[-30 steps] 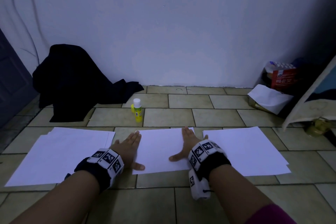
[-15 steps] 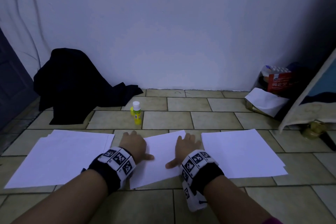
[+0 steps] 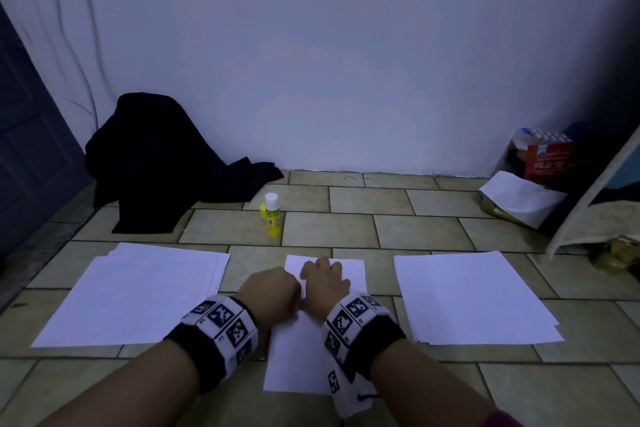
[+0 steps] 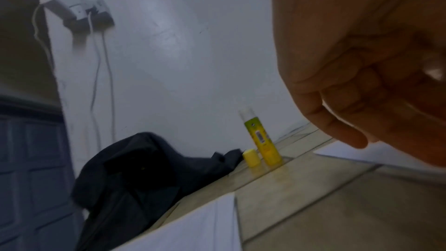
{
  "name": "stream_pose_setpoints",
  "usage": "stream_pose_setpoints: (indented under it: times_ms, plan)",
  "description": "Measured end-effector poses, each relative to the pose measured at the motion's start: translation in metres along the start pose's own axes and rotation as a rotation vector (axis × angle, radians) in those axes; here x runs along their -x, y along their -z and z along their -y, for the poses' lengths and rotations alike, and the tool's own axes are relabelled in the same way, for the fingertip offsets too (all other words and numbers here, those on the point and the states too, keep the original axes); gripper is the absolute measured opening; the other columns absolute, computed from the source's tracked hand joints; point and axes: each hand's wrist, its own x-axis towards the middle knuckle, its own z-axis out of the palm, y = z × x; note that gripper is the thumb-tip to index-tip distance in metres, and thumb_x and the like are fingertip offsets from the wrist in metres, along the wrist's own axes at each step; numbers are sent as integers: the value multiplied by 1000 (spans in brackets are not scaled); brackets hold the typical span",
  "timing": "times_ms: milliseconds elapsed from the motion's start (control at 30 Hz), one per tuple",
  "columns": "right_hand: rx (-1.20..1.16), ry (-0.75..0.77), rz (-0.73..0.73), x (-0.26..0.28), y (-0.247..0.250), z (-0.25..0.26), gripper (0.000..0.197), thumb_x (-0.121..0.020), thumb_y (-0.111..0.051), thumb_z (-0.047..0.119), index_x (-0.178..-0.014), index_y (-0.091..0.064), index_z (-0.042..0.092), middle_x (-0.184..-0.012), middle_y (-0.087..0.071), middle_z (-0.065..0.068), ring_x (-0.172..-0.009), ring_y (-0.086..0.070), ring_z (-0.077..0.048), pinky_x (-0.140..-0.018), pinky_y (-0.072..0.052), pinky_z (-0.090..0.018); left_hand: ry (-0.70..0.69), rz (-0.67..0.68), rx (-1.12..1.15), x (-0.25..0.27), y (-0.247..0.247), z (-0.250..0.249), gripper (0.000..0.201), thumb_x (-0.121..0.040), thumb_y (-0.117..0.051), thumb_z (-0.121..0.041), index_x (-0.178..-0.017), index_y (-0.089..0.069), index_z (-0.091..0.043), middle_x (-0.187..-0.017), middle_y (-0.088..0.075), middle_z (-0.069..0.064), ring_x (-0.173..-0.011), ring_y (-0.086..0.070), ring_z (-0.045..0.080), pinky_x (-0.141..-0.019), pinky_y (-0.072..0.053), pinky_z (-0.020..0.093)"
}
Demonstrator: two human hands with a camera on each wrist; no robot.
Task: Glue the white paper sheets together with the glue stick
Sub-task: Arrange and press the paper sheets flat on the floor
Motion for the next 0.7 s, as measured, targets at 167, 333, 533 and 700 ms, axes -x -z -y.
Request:
stream_pose_setpoints:
  times_ms: [167,333,533,700]
  plan:
    - [33,74,22,-2,2,-1,53,-84,-67,30,-130,-42,21,-138,-32,-4,-129,-29,-27,-102,-35,-44,93,30,152,-8,-14,26,87,-81,-70,-47,-148,-27,-12,-157,-22,7,-144,-22,23,-113,-31,37]
    - [49,57,-5,-2,0,2,53,-85,-67,27,-131,-41,19,-137,-32,-4,-128,-29,-27,-101,-35,-43,78,110,126,-15,-17,31,108,-85,-66,-48,-153,7,-9,-162,12,3,-149,10,20,-117,-18,46]
    - [143,56,46,-3,1,11,70,-91,-59,22,-147,-19,14,-156,-11,-4,-143,-10,-26,-112,-22,-53,77,212,40,-20,-17,32,105,-87,-59,-55,-153,8,-7,-162,11,6,-148,11,23,-117,-14,49]
    - [222,175,259,-6,8,10,84,-95,-54,24,-152,6,18,-160,10,2,-147,5,-17,-116,-1,-56,84,223,-17,-22,-18,34,104,-87,-55,-60,-153,7,-10,-162,10,4,-149,4,20,-116,-11,56]
